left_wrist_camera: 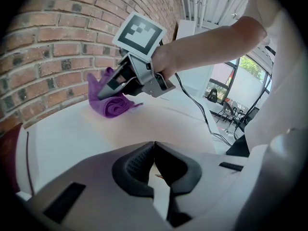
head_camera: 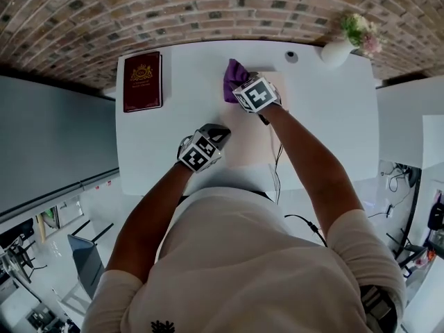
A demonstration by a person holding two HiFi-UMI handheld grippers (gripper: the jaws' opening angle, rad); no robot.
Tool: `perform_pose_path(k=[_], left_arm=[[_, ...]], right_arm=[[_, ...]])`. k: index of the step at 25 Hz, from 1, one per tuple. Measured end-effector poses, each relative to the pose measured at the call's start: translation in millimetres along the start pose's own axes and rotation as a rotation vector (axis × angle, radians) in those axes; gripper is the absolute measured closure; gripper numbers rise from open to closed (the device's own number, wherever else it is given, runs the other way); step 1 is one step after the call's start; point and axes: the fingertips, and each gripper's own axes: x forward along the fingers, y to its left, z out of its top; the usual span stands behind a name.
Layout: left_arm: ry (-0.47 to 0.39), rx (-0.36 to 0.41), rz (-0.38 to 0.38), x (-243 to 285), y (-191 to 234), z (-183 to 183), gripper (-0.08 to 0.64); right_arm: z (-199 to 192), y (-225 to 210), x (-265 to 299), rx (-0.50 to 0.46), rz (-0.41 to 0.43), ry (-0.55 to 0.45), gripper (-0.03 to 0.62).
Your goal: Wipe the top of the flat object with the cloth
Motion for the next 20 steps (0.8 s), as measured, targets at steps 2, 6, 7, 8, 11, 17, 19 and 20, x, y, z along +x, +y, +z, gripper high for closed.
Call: perform_pose_path(k=[2,6,7,8,11,17,19,20], left_arm=[[0.001,0.0,-0.001,1,0,2,0.535],[0.006,-0.005,0.008,1,2,1,0.535],[0.007,-0.007,0.009,1,1,2,0.535],[0.009,-0.008,0.01,2,1,2,0.535],[0.019,-0.004,0.014,3,0,3,0.535],[0.041,-0.009,0.037,6,-1,1,0.535],[0.05,-0.01,0.044,7,-2,1,0.535],[0.055,-0.008,0.048,8,-2,1,0.535]], right_arm=[[-9,-21,-7,0.018,-0.027,0.005,0.515],[-27,-60,-23,0.049,-0.078,0.005,0.515],[-33,-70,-28,0.057,-0.091,0.007,0.515],[-38,-80,-33,0.065,-0.103,0.009,0.515],[-52,-108,-47,0.09,-0.139,0.013,0.515],[-76,-146,-69,0.129,-0.194,0.01,0.515],[-82,-155,-75,0.139,-0.209,0.011,0.515],[-85,-159,-77,0.143,-0.217,0.015,0.515]])
